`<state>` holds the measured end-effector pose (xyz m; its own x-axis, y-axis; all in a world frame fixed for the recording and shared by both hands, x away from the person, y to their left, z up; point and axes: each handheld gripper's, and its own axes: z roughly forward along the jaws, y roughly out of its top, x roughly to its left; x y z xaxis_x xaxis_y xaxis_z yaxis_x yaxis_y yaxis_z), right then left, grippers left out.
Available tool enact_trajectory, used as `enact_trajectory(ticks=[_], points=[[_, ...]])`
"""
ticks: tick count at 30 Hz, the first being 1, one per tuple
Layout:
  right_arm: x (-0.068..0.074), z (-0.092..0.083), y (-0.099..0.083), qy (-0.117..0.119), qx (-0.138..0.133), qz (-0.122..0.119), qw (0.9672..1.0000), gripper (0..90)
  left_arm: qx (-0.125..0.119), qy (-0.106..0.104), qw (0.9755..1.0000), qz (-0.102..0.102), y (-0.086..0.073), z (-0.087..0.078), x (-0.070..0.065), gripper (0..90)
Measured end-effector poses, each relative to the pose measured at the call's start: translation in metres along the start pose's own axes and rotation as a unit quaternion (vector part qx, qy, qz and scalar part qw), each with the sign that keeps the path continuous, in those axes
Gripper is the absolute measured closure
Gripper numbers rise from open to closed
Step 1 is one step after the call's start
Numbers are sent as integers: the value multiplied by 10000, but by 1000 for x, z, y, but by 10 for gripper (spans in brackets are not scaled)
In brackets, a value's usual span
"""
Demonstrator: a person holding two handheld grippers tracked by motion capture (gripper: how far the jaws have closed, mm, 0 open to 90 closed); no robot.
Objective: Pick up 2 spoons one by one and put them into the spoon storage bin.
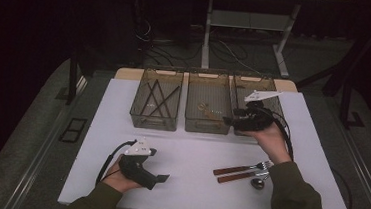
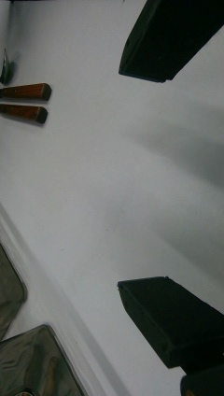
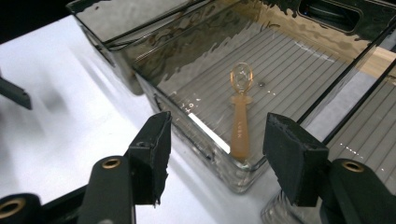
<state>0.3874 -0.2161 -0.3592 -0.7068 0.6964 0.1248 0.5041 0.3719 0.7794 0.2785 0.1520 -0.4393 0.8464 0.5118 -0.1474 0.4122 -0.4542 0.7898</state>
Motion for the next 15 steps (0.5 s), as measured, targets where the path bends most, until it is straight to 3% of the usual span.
enact_trajectory(ticks=[8,15], points=[[6,-15,-23,123,-72,-3,9999,425,9,6,10000,4,0,0,0,0],[9,-24,-42,269,-43,18,9996,488,8,19,10000,-4,0,0,0,0]])
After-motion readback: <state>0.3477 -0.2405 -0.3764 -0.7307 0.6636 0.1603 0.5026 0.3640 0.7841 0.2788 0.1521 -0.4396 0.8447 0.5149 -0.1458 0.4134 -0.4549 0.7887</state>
